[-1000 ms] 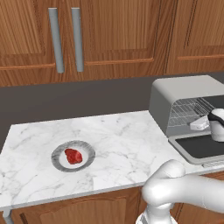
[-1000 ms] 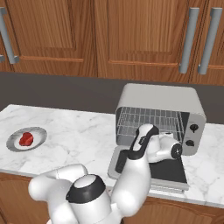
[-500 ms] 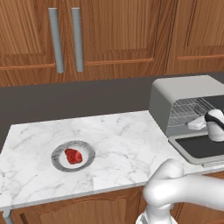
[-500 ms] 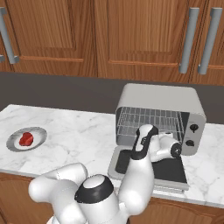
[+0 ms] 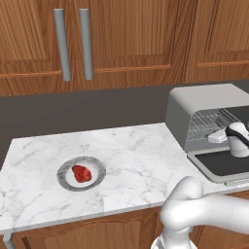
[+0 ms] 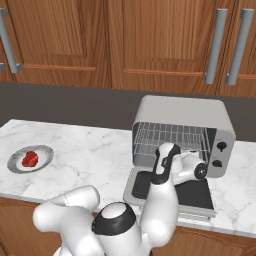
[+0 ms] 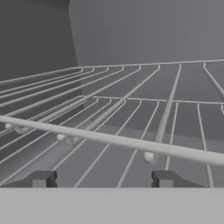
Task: Open the toaster oven door. Place the hotdog bun on the top rack in the toaster oven and place the steak on the bottom rack.
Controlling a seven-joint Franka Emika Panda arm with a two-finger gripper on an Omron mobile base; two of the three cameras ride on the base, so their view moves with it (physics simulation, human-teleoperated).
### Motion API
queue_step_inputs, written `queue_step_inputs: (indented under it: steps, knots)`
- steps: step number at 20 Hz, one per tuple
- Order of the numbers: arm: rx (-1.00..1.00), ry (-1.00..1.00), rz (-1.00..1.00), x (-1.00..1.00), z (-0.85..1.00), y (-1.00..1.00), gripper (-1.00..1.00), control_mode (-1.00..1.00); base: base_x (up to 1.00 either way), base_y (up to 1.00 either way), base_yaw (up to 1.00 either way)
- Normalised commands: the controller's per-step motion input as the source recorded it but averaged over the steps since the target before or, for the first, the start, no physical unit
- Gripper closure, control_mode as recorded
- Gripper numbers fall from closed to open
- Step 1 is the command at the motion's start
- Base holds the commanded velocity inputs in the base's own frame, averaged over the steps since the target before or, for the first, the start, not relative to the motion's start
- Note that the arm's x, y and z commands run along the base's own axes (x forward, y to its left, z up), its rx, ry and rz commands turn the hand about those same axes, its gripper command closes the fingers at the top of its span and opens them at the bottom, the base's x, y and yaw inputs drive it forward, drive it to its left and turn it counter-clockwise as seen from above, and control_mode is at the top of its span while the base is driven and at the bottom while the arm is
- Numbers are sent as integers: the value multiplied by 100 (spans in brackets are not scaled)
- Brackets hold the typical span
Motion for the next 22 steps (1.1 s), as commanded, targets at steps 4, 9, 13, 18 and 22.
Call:
queue_step_inputs:
  steps: [4,9,13,18,22]
  knots:
    - [1,11,0,1,-27,-2,-100,-100,0,0,0]
    - [0,28,0,0,-39,0,-100,-100,0,0,0]
    - [0,23,0,-13,-47,0,-100,-100,0,0,0]
    - [0,13,0,-37,-53,-2,-100,-100,0,0,0]
    - [0,10,0,-51,-56,-1,-100,-100,0,0,0]
